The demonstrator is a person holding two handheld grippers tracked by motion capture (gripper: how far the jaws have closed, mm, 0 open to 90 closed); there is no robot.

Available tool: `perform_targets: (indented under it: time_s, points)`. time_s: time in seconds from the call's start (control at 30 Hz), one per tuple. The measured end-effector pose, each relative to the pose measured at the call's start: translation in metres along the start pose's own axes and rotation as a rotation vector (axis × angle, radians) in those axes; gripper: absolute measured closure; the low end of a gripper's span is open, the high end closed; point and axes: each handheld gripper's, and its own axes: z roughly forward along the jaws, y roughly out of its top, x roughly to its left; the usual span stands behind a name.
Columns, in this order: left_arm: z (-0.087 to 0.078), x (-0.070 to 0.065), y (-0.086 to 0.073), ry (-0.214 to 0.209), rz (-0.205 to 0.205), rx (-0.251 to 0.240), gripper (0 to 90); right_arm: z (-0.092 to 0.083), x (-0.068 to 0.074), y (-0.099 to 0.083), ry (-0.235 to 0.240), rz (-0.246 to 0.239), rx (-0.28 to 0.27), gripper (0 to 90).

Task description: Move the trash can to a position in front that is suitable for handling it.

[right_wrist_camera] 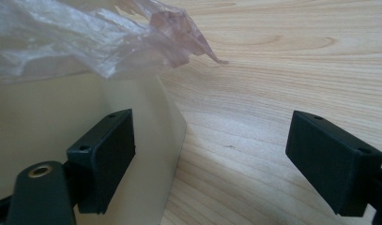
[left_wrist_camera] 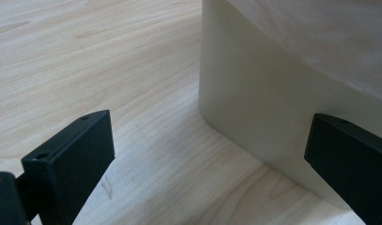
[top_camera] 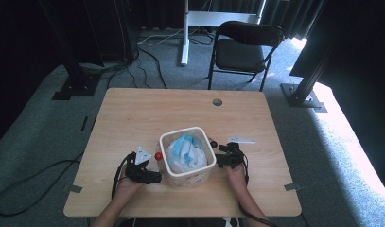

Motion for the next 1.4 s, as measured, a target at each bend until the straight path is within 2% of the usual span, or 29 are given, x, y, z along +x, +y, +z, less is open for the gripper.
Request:
perform_targets:
  time_s: [0.17, 0.27, 0.4, 0.53, 0.63, 0.87, 0.93, 0.97, 1.07, 1.17, 1.2, 1.3, 1.4]
  points:
    - [-0.003, -0.005, -0.004, 0.004, 0.006, -0.004, 1.8, 0.003, -0.002, 0.004, 0.036, -0.027, 0.020, 15.4]
    - [-0.003, -0.006, -0.007, -0.002, -0.010, -0.009, 1.7, 0.005, -0.005, 0.005, 0.058, -0.028, 0.033, 15.3]
    - [-0.005, -0.008, -0.008, 0.000, -0.006, -0.008, 1.7, 0.008, -0.006, 0.008, 0.076, -0.044, 0.044, 15.3]
    - [-0.009, -0.012, -0.009, -0.007, 0.004, 0.001, 1.7, 0.011, -0.007, 0.013, 0.104, -0.069, 0.068, 15.4]
    - [-0.009, -0.012, -0.011, -0.016, -0.003, -0.002, 1.7, 0.013, -0.006, 0.015, 0.111, -0.083, 0.077, 15.7]
    - [-0.009, -0.017, -0.013, -0.027, 0.002, -0.005, 1.6, 0.015, -0.009, 0.018, 0.120, -0.069, 0.093, 15.4]
    - [-0.008, -0.017, -0.014, -0.035, 0.004, -0.001, 1.6, 0.016, -0.011, 0.018, 0.103, -0.052, 0.096, 12.3]
    - [-0.007, -0.017, -0.015, -0.043, 0.002, 0.003, 1.6, 0.016, -0.012, 0.017, 0.092, -0.059, 0.095, 11.9]
    - [-0.007, -0.016, -0.019, -0.062, 0.003, 0.015, 1.6, 0.014, -0.011, 0.013, 0.013, -0.100, 0.071, 11.8]
    - [-0.010, -0.008, -0.026, -0.073, -0.037, 0.013, 1.6, 0.008, -0.014, 0.009, -0.019, -0.108, 0.062, 11.9]
    - [-0.011, -0.006, -0.028, -0.071, -0.039, 0.014, 1.6, 0.004, -0.015, 0.008, -0.026, -0.110, 0.064, 11.9]
    - [-0.016, 0.003, -0.036, -0.070, -0.060, 0.011, 1.6, -0.005, -0.014, 0.004, -0.094, -0.138, 0.059, 13.0]
    - [-0.022, 0.010, -0.043, -0.060, -0.068, 0.010, 1.6, -0.016, -0.017, 0.001, -0.078, -0.141, 0.053, 14.1]
